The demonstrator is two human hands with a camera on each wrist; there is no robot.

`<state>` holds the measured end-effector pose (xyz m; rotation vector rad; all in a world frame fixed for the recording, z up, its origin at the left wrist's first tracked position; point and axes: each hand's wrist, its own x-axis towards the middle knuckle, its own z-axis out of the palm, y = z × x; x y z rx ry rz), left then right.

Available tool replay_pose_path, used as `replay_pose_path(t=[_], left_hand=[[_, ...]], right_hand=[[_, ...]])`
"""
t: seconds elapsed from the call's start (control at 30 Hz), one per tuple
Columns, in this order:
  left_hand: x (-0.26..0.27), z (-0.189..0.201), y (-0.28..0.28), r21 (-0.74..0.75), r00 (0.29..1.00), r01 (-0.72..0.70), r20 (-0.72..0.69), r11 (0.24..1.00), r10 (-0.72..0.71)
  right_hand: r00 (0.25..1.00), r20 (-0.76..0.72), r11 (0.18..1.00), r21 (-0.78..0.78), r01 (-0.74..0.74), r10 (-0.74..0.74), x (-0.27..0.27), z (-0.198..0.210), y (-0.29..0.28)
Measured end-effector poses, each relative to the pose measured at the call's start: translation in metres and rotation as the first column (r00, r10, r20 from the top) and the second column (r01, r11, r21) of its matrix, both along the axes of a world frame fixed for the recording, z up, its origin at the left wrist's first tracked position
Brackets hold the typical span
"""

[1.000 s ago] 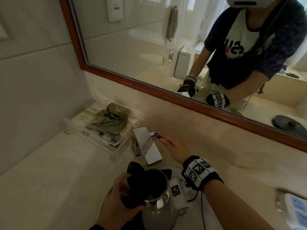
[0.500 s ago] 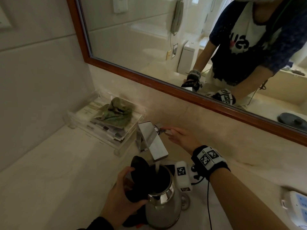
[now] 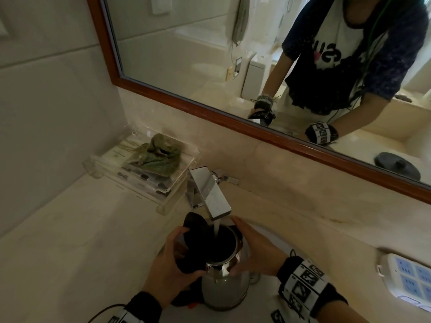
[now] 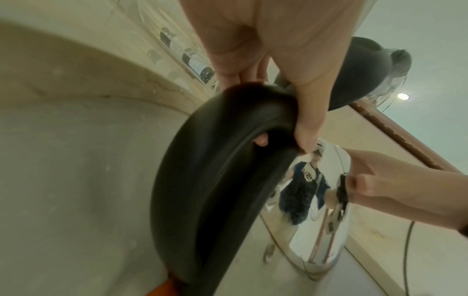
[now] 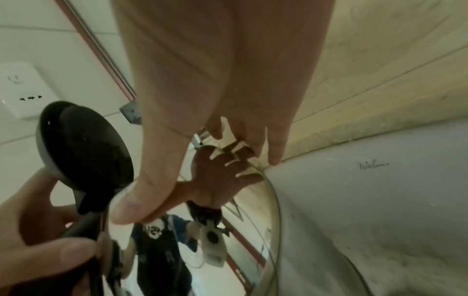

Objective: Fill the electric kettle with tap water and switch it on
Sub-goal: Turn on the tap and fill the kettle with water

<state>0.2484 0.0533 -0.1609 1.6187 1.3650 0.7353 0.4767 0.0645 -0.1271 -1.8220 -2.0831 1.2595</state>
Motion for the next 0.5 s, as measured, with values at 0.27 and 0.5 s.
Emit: replay_pose_path(t=[0.27,0.5], left_hand=[[0.001,0.002,0.004,-0.031,1.000,0.009,0.004,0.999,-0.009],[0.008,0.004,0.002,-0.020,0.999,0.027,-0.025,0.999,-0.027]], right_hand=[[0.971,-0.135,0.980,-0.042,0.192,-0.196,0.002,-0.015,-0.002],[0.967,-0.136,0.976,-0.042,0.213,-0.217,0.007,-0.015,-0.005]])
